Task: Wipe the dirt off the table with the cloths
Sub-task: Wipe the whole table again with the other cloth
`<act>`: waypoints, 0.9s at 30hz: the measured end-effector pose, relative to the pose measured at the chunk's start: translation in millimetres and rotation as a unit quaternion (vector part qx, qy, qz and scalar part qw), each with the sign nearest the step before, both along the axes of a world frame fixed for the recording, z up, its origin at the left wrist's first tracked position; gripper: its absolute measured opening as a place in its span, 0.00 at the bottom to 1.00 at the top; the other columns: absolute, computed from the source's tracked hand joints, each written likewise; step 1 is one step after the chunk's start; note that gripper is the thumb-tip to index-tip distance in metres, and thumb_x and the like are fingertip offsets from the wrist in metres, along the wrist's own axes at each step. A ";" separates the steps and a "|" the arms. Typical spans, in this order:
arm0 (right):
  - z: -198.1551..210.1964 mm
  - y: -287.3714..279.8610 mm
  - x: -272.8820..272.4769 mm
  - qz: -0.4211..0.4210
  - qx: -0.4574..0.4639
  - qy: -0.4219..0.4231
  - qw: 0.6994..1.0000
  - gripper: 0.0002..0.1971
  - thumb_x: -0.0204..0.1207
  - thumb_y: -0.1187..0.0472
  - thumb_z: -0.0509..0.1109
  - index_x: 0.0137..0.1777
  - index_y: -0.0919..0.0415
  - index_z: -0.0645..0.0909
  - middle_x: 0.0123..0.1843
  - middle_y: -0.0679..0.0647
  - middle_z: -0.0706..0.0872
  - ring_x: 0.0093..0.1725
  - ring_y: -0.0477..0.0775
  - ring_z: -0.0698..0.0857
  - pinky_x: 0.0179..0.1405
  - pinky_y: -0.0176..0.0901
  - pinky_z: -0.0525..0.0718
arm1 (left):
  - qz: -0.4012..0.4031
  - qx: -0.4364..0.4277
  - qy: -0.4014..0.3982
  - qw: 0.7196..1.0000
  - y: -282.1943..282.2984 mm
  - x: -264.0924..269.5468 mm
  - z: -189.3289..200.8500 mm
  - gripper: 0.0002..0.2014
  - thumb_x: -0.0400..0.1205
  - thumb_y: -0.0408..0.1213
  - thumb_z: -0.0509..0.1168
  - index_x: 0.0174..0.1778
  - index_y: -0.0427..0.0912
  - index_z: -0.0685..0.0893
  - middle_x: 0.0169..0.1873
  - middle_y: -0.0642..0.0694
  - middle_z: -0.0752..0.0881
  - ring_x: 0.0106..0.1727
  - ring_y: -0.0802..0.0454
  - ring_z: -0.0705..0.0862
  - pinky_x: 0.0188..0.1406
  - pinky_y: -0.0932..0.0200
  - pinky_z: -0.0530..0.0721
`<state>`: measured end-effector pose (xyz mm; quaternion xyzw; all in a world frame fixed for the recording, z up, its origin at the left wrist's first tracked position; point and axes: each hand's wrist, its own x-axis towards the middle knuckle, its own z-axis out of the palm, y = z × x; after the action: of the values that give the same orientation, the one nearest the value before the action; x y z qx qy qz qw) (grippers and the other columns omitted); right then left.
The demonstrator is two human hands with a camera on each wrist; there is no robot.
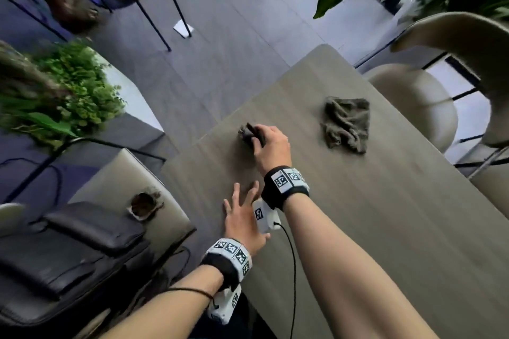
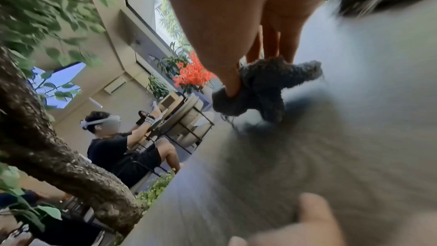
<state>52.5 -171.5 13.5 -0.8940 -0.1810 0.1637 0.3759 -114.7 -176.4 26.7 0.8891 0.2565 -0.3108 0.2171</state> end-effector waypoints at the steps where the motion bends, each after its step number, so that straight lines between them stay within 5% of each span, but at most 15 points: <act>1: -5.4 6.8 1.8 0.005 -0.003 -0.008 1.000 0.16 0.74 0.64 0.71 0.62 0.58 0.85 0.58 0.57 0.86 0.59 0.61 0.84 0.58 0.48 0.81 | 0.014 -0.013 0.003 1.000 -0.3 -0.2 -0.3 0.53 0.77 0.53 0.74 0.89 0.54 0.43 0.86 0.57 0.38 0.86 0.43 0.30 0.87 0.36 0.47; 5: -24.3 13.5 3.5 0.025 -0.033 -0.018 0.999 0.15 0.76 0.65 0.71 0.61 0.56 0.87 0.63 0.54 0.85 0.64 0.59 0.82 0.59 0.48 0.80 | -0.035 0.010 0.006 0.999 -0.5 -3.7 -14.8 0.52 0.77 0.55 0.71 0.89 0.54 0.44 0.86 0.58 0.36 0.85 0.39 0.27 0.85 0.31 0.45; 8: -21.5 11.4 17.4 0.068 -0.026 -0.039 0.997 0.10 0.77 0.55 0.73 0.55 0.54 0.90 0.58 0.53 0.88 0.58 0.57 0.85 0.56 0.47 0.83 | -0.048 0.017 -0.001 0.999 -1.9 -3.2 -17.4 0.52 0.77 0.55 0.72 0.89 0.54 0.46 0.84 0.58 0.31 0.85 0.36 0.28 0.84 0.27 0.45; 12: -2.6 -27.2 64.6 -0.002 -0.034 -0.103 0.994 0.13 0.78 0.51 0.69 0.57 0.53 0.89 0.64 0.55 0.86 0.65 0.55 0.82 0.68 0.47 0.77 | -0.045 0.016 -0.012 0.999 -1.7 -2.7 -15.5 0.52 0.76 0.55 0.74 0.86 0.68 0.41 0.86 0.59 0.34 0.86 0.34 0.31 0.83 0.25 0.46; 15: -4.3 -84.4 91.7 -0.090 -0.189 -0.137 0.968 0.24 0.77 0.55 0.68 0.74 0.55 0.76 0.79 0.61 0.71 0.76 0.62 0.70 0.77 0.54 0.68 | -0.043 0.020 -0.019 0.999 -0.6 -2.6 -14.6 0.54 0.75 0.56 0.75 0.85 0.72 0.40 0.86 0.60 0.36 0.87 0.35 0.33 0.83 0.25 0.48; 18: -17.5 -140.6 87.4 -0.042 -0.333 -0.023 0.942 0.37 0.76 0.63 0.67 0.84 0.52 0.57 0.85 0.60 0.57 0.80 0.64 0.61 0.76 0.59 0.67 | -0.045 0.031 -0.023 0.998 1.0 0.3 -14.4 0.55 0.73 0.57 0.76 0.85 0.72 0.41 0.87 0.60 0.39 0.87 0.36 0.35 0.83 0.26 0.52; 23: -1.6 -182.8 48.2 0.029 -0.281 -0.036 0.958 0.31 0.71 0.74 0.67 0.75 0.56 0.70 0.67 0.63 0.76 0.63 0.69 0.77 0.61 0.56 0.79 | -0.040 0.031 -0.013 0.999 -1.6 -2.3 -8.3 0.56 0.71 0.57 0.78 0.86 0.73 0.44 0.87 0.60 0.41 0.88 0.37 0.38 0.82 0.27 0.53; 27: 12.0 -203.0 13.7 -0.018 -0.257 0.097 0.961 0.30 0.75 0.67 0.67 0.77 0.56 0.65 0.60 0.68 0.84 0.60 0.70 0.82 0.56 0.52 0.80 | -0.065 0.044 0.014 0.997 -6.6 -4.5 -1.0 0.54 0.76 0.53 0.77 0.87 0.69 0.43 0.88 0.59 0.42 0.88 0.38 0.42 0.84 0.33 0.58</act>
<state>66.1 -374.6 25.5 -0.9435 -0.0794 0.2833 0.1524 -119.2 -183.0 25.8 0.9080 0.2146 -0.3255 0.1533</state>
